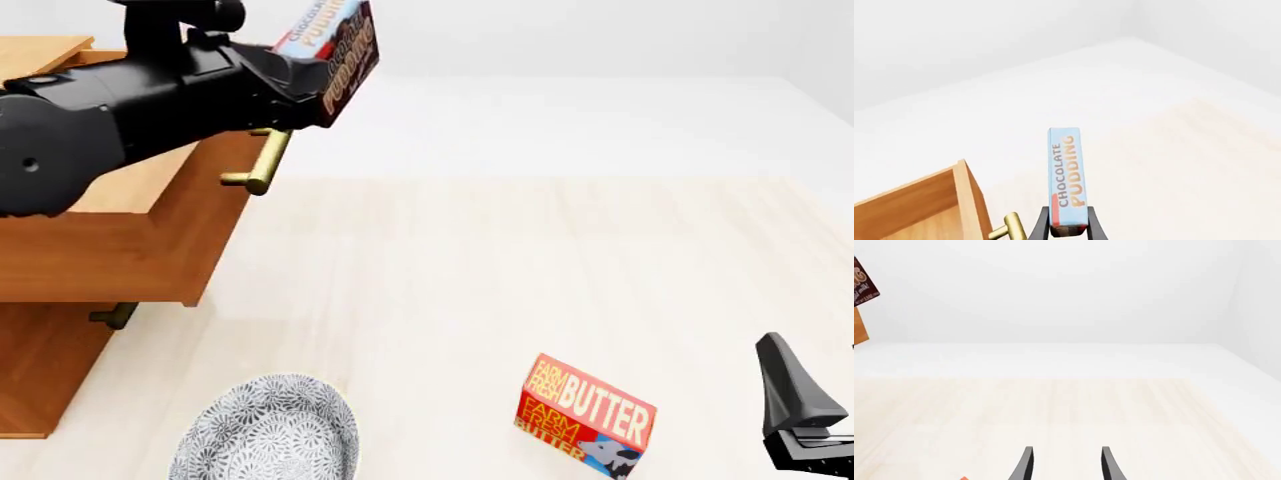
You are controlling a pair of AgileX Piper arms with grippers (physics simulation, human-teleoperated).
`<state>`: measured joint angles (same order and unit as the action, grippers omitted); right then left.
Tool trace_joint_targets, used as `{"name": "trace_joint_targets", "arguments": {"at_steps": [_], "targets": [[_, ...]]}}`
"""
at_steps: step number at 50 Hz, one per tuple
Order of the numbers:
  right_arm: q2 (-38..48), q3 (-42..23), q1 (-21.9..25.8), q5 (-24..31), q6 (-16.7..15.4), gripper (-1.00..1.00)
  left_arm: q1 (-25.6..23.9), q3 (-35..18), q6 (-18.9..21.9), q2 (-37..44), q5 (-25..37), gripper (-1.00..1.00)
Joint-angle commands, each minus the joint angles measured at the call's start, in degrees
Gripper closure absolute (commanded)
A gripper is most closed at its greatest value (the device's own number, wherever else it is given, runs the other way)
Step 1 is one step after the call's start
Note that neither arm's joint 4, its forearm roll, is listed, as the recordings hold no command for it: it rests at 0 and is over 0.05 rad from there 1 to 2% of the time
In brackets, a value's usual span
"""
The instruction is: Put the chocolate pudding in the top drawer of the cabinet and close it.
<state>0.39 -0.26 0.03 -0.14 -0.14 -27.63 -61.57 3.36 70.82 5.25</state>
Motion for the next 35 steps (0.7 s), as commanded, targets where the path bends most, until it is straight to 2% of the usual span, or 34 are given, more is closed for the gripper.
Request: {"name": "trace_joint_targets", "arguments": {"at_steps": [1,24,35], "targets": [[0.0,0.0,0.0,0.0,0.0,-1.0,3.06,-1.34,2.84,-1.44,2.57,1.0],[0.0,0.0,0.0,0.0,0.0,-1.0,12.77,-0.02,4.9,-6.6,5.11,1.0],[0.0,0.0,0.0,0.0,0.0,-1.0,15.55,0.17,5.08,-7.67,5.45,1.0]]}}
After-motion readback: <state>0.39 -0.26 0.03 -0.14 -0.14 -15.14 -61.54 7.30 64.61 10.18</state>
